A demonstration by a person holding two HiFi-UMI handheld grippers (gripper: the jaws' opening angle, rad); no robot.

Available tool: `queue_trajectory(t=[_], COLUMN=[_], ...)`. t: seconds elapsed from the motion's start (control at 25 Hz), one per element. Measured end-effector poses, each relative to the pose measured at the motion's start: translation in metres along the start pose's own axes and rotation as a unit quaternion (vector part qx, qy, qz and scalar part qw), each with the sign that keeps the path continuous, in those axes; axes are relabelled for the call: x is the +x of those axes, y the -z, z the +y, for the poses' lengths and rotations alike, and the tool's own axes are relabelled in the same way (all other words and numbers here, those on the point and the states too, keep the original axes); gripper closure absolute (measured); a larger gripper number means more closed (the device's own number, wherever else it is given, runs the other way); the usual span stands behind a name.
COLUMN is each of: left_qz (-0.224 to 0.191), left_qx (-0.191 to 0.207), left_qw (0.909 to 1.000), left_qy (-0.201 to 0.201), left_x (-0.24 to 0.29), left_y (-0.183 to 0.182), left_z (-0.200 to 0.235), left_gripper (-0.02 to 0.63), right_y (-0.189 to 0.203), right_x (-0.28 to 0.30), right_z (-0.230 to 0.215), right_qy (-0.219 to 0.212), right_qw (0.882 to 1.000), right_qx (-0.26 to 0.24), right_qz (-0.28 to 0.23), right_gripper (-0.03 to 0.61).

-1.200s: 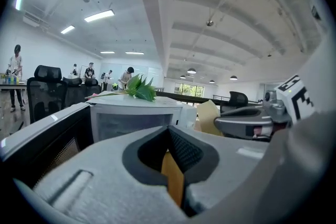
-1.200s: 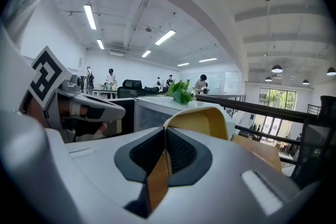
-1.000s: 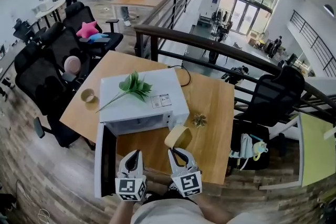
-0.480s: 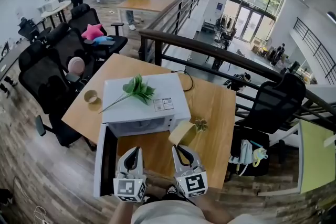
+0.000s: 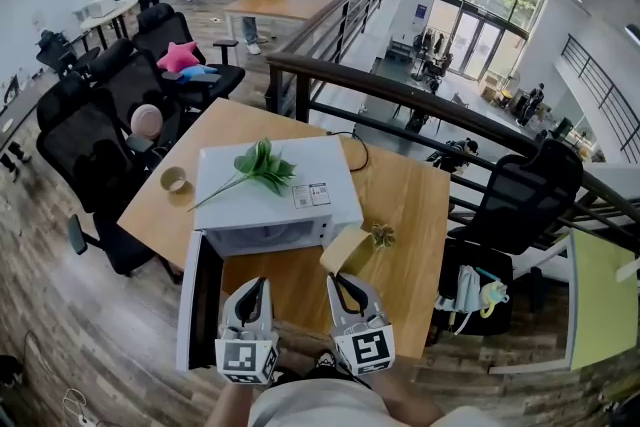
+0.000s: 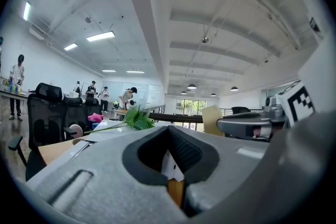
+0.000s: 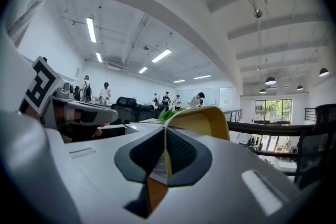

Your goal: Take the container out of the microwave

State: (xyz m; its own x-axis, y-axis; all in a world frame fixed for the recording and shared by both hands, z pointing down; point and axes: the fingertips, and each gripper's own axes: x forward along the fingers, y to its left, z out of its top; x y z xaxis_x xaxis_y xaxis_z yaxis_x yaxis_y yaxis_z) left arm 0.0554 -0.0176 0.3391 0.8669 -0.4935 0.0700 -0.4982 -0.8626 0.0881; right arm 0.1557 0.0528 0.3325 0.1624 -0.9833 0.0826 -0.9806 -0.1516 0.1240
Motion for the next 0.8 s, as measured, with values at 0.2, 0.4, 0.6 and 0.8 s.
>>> queue_trajectory(t=[0.2,0.4,0.6,0.8], left_qz=[0.001,0.000,0.006,0.005], left_qx=[-0.001,-0.001,-0.004,-0.004], left_qw=[1.0000,1.0000,1.0000,1.0000], left_qy=[-0.002,-0.002,-0.002,0.002], left_x=[-0.0024,-0.0033,-0.0028,-0.0020], left_y=[0.0014,0.0005,0.0056,0.0038], left_z=[-0.0022,-0.0038,-0.0048,-0.0084], left_gripper=[0.611,0.611,0.611,0.611], right_y=[-0.0005,-0.0006,0.0001,-0.0002], right_x=[-0.0025,-0.0028,-0.0036,-0.0058], right_z=[-0.0004,0.0013,0.0015,0.0008], right_qy=[-0.003,-0.007,-0.010,-0.012], right_qw=[1.000,1.000,1.000,1.000], right_qx=[-0.006,-0.004,-0.007,-0.009], right_qz=[-0.001,0.000,0.000,0.003], right_gripper=[0.555,0.555,0.555,0.555])
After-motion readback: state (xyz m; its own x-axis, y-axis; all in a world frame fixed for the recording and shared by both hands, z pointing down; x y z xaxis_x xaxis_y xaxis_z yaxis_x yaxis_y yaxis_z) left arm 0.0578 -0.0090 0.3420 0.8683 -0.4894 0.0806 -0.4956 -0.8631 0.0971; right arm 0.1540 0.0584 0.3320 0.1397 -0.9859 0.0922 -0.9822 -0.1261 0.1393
